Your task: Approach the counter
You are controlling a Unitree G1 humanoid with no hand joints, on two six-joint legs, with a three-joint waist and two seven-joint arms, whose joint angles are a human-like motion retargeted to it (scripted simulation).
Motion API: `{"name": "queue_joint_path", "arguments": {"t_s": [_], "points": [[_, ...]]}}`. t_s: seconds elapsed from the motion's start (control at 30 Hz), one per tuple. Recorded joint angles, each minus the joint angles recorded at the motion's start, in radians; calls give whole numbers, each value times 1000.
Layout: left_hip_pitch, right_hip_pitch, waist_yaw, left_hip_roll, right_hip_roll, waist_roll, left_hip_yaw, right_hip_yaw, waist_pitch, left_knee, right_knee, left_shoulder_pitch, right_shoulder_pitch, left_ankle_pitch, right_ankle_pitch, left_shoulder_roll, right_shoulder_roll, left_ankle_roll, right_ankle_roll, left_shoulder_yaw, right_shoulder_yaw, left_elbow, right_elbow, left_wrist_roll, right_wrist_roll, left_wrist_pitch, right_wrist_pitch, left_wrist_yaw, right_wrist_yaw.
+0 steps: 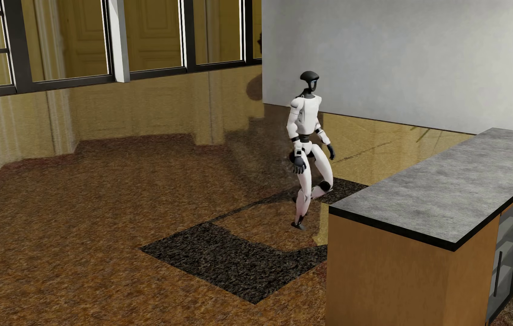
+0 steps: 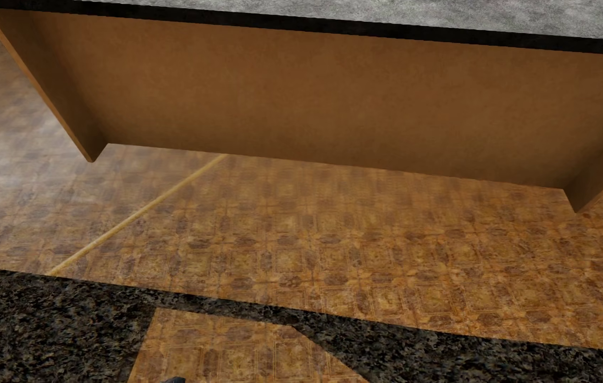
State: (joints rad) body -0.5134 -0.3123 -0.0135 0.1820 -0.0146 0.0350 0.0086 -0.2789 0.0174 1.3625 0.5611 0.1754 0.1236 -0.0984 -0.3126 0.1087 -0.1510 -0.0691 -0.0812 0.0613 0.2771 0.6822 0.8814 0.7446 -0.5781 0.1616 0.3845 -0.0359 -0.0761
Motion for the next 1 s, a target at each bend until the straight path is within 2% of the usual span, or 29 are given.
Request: {"name": "queue_joint_path", "arguments": {"t_s": [0.07, 0.1, 0.13, 0.17, 0.2, 0.23, 0.27, 0.3, 0.33, 0.37, 0.4, 0.43, 0.47, 0.5, 0.53, 0.57, 0.6, 0.67, 0.7, 0.73, 0.77, 0.8, 0.83, 0.87, 0.9, 0.93, 0.97, 1.0], "points": [[-68, 87, 31, 28, 30, 17, 92, 18, -3, -148, -39, 76, -140, -102, -36, -48, -12, 10, 12, 92, 55, 29, 23, -66, -42, 32, 10, 66, 9], [-85, 129, 44, 26, 41, 23, 145, 31, -7, -276, -59, 108, -204, -136, -57, -54, -23, 32, 20, 113, 84, 53, 13, -78, -58, 48, -2, 72, 32], [-88, 166, 56, 19, 47, 27, 207, 46, -12, -443, -78, 136, -260, -130, -82, -51, -35, 49, 28, 115, 104, 77, -12, -71, -65, 64, -27, 59, 43], [-82, 201, 66, 0, 52, 28, 254, 64, -19, -641, -100, 162, -310, -91, -104, -45, -47, 33, 36, 110, 124, 99, -44, -57, -71, 79, -57, 37, 38], [-54, 239, 73, -13, 51, 29, 314, 80, -26, -851, -129, 188, -350, -16, -120, -44, -58, 52, 45, 106, 137, 119, -79, -43, -70, 88, -86, 19, 21], [-5, 275, 75, 1, 46, 30, 444, 93, -34, -991, -152, 213, -380, 58, -134, -56, -71, 114, 55, 112, 148, 139, -112, -40, -69, 98, -106, 13, 2], [30, 301, 80, -2, 36, 26, 481, 111, -38, -995, -142, 235, -399, 28, -152, -72, -78, 218, 68, 127, 156, 164, -141, -41, -66, 116, -121, 11, -9], [47, 315, 85, -2, 18, 21, 486, 122, -37, -947, -89, 241, -398, -22, -143, -86, -76, 248, 84, 137, 135, 196, -168, -43, -50, 128, -120, 4, -29], [62, 313, 90, -2, -3, 12, 482, 119, -32, -896, -13, 230, -370, -64, -105, -85, -62, 237, 92, 137, 88, 238, -199, -26, -21, 155, -114, -13, -65], [80, 294, 93, 1, -20, 4, 479, 116, -27, -856, 77, 211, -325, -99, -19, -89, -29, 224, 93, 132, 37, 254, -217, -7, 10, 169, -107, -21, -107], [112, 244, 93, -3, -40, -2, 495, 137, -23, -854, 191, 198, -289, -126, 105, -101, -2, 213, 107, 128, 11, 246, -223, 7, 35, 161, -97, -34, -121], [152, 178, 92, -20, -65, -9, 515, 162, -18, -883, 327, 185, -264, -143, 211, -117, 0, 207, 154, 135, 26, 217, -220, 5, 33, 135, -100, -36, -95], [196, 104, 91, -43, -103, -19, 528, 173, -12, -916, 480, 170, -239, -157, 277, -133, -17, 205, 199, 153, 64, 177, -212, -15, 1, 95, -106, -19, -42], [233, 31, 88, -67, -171, -32, 536, 159, -2, -934, 620, 145, -214, -171, 293, -143, -38, 203, 201, 171, 104, 139, -199, -42, -47, 63, -113, 9, 21], [260, -43, 81, -87, -242, -49, 536, 139, 7, -936, 729, 108, -182, -190, 266, -141, -42, 196, 154, 181, 104, 110, -179, -55, -64, 46, -105, 48, 50], [281, -110, 71, -102, -296, -64, 525, 119, 15, -934, 792, 63, -145, -208, 249, -130, -29, 186, 100, 182, 76, 94, -143, -51, -47, 43, -75, 95, 37], [296, -167, 58, -111, -325, -77, 504, 99, 20, -924, 806, 5, -105, -226, 238, -118, -13, 175, 83, 173, 37, 79, -95, -40, -12, 63, -37, 125, 12], [324, -251, 31, -125, -316, -93, 453, 63, 23, -912, 706, -87, -43, -259, 195, -94, -9, 151, 57, 146, 21, 80, 23, -24, 28, 40, 46, 142, 34], [337, -279, 20, -131, -298, -98, 430, 47, 22, -910, 600, -125, -15, -277, 179, -85, -31, 139, 50, 133, 53, 69, 66, -20, 20, 16, 55, 134, 99], [348, -294, 10, -138, -282, -104, 408, 32, 20, -908, 464, -163, 17, -296, 176, -78, -53, 127, 69, 107, 89, 57, 87, -19, 1, -11, 56, 124, 158], [360, -294, 3, -147, -268, -109, 385, 13, 14, -912, 297, -194, 60, -309, 186, -71, -72, 117, 69, 78, 95, 39, 83, -20, -2, -36, 48, 112, 182], [375, -280, 0, -156, -254, -115, 361, -3, 7, -920, 118, -214, 112, -325, 198, -64, -77, 103, 81, 49, 71, 16, 66, -21, 15, -63, 46, 108, 178], [393, -253, -2, -166, -241, -120, 340, -13, 0, -927, -56, -223, 167, -341, 234, -61, -69, 87, 95, 26, 32, -7, 42, -25, 41, -79, 45, 106, 145], [410, -225, -4, -165, -229, -123, 316, -19, -7, -935, -151, -222, 214, -354, 341, -57, -46, 71, 23, 13, -7, -34, 22, -34, 73, -94, 37, 117, 105], [416, -199, -3, -151, -231, -123, 289, -48, -12, -911, -151, -214, 249, -369, 316, -55, -20, 51, -15, 7, -20, -50, 17, -47, 87, -100, 37, 125, 89], [403, -175, -3, -116, -222, -116, 269, -81, -13, -849, -137, -202, 253, -376, 290, -52, 9, 27, -26, 15, -12, -58, 29, -63, 90, -95, 37, 138, 90], [387, -148, -3, -75, -205, -102, 252, -98, -11, -759, -116, -169, 230, -357, 257, -58, 20, 10, -21, 33, 34, -57, 58, -80, 59, -79, 49, 159, 122], [355, -123, -2, -33, -186, -88, 227, -109, -8, -648, -95, -133, 194, -293, 226, -67, 21, -15, -19, 53, 89, -39, 78, -93, 20, -54, 51, 170, 180]]}}
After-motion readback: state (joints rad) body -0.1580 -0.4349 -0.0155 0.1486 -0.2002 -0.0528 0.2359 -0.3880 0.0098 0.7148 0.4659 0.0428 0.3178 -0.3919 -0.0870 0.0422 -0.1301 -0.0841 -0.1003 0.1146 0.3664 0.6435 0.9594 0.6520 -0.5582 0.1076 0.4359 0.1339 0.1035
